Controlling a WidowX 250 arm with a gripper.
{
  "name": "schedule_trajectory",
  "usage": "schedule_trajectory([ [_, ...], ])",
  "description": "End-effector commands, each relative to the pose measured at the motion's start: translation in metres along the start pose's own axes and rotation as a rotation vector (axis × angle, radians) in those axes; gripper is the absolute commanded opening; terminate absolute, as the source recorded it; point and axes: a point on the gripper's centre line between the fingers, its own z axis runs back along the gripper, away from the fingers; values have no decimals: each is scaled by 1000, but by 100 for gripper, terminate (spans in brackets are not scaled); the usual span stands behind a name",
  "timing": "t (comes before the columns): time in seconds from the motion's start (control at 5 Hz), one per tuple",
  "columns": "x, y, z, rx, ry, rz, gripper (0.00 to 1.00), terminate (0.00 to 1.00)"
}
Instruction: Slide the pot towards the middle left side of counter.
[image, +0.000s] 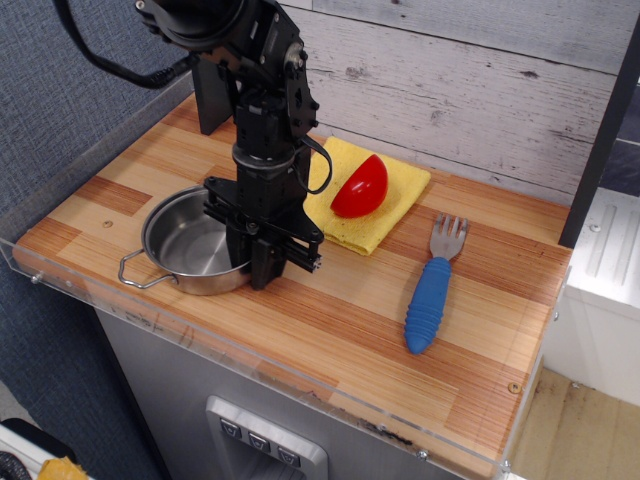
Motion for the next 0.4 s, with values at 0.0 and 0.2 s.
schedule_trajectory([
  [0.0,-9,13,62,51,-105,44,0,0],
  [0.2,-5,40,81,42,-151,110,0,0],
])
